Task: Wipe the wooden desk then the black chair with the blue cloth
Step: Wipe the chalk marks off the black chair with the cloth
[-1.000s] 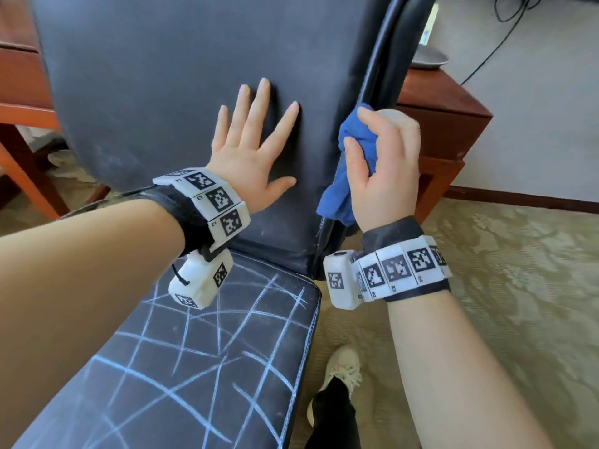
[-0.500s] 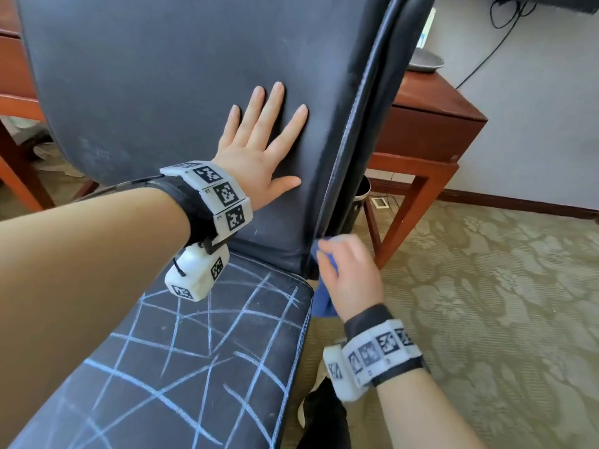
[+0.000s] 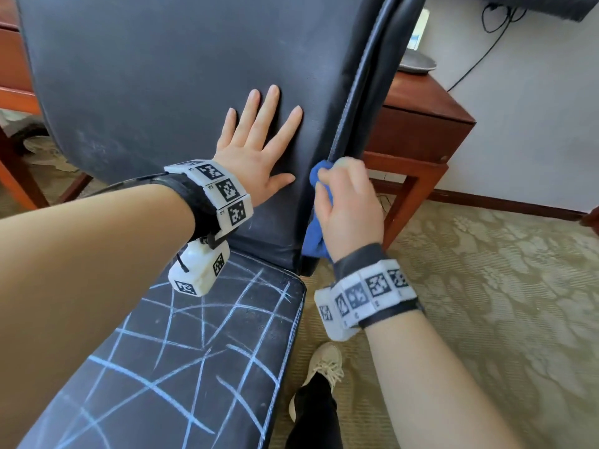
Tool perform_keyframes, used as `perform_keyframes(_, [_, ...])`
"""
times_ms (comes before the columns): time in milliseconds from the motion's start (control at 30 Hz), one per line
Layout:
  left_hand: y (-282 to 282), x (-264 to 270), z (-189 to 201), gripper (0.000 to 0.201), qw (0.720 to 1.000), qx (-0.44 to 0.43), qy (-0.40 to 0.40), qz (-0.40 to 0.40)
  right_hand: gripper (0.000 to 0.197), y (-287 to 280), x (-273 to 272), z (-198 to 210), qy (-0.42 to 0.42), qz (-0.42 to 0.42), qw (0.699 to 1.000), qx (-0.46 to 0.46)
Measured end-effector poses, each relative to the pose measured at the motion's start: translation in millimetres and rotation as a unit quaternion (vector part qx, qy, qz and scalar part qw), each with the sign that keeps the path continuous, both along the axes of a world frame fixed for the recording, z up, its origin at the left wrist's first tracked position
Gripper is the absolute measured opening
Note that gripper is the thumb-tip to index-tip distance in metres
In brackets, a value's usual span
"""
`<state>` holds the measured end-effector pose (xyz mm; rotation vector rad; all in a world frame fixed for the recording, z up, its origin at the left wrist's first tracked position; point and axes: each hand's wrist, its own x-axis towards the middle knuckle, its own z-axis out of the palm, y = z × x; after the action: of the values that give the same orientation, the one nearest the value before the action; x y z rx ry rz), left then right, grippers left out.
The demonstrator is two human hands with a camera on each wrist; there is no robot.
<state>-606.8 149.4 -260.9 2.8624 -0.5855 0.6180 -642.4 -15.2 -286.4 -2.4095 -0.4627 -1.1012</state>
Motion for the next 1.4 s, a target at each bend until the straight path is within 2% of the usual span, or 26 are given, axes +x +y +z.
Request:
perform_keyframes(133, [0.5, -0.1, -0.1, 0.088, 1.000, 0.001, 0.002, 0.006, 0.007, 3.8, -17.7, -39.9, 0.089, -0.007, 0.996, -0.031])
perform_keyframes(200, [1.7, -2.2, 1.0, 0.089, 1.000, 0.004, -0.001, 0.008, 0.012, 1.1, -23.1, -38.0, 0.102, 0.020, 0.995, -0.003])
perform_keyframes(267, [4.2, -4.8, 4.1, 0.090, 1.000, 0.006, -0.013, 0.007, 0.018, -3.4, -24.2, -14.8, 0.072, 0.049, 0.995, 0.052])
perform_keyframes(400, [8.7, -7.0, 18.6, 0.091, 0.997, -0.018, -0.075, -0.023, 0.018, -9.8, -0.7, 67.3, -0.039, 0.047, 0.991, 0.118])
perform_keyframes(500, [3.2, -4.0, 36.1, 0.109, 0.999, 0.017, -0.040, 0.003, 0.017, -11.5, 32.3, 115.5, -0.069, 0.034, 0.991, 0.107])
perform_keyframes(567, [-1.8, 0.6, 42.3, 0.115, 0.999, 0.040, -0.016, 0.015, 0.018, -9.7, 49.1, 125.7, -0.059, 0.018, 0.993, 0.101])
perform_keyframes(667, [-5.5, 6.2, 42.0, 0.122, 0.999, 0.042, 0.013, 0.018, 0.015, -5.6, 53.4, 108.1, -0.061, 0.012, 0.991, 0.118])
perform_keyframes(867, [-7.9, 12.7, 38.2, 0.139, 0.998, 0.065, 0.010, 0.006, 0.022, 2.5, 33.4, 49.4, -0.054, 0.039, 0.989, 0.130])
perform_keyframes(967, [-5.8, 11.0, 36.0, 0.142, 0.996, 0.089, 0.030, 0.007, 0.020, 5.2, 20.9, 14.0, -0.046, 0.048, 0.986, 0.152])
perform_keyframes(1100, [-8.8, 6.9, 35.0, 0.143, 0.995, 0.092, 0.036, 0.020, 0.014, 9.9, -1.3, -48.8, 0.012, 0.049, 0.987, 0.155])
perform_keyframes(1200, [-11.8, 3.0, 33.8, 0.144, 0.996, 0.076, 0.034, 0.027, 0.013, 6.6, -20.7, -85.4, 0.117, 0.054, 0.982, 0.138])
perform_keyframes(1267, [-11.6, 0.8, 33.1, 0.144, 0.997, 0.069, 0.034, 0.025, 0.021, -3.6, -31.1, -93.1, 0.158, 0.057, 0.969, 0.180])
perform_keyframes(1333, [-11.6, -0.9, 33.5, 0.143, 0.996, 0.070, 0.039, 0.024, 0.027, -17.3, -32.1, -82.9, 0.117, 0.036, 0.960, 0.252])
perform_keyframes(1400, [-13.3, -1.5, 33.5, 0.142, 0.995, 0.073, 0.050, 0.034, 0.021, -30.8, -21.6, -58.8, 0.069, 0.008, 0.954, 0.292])
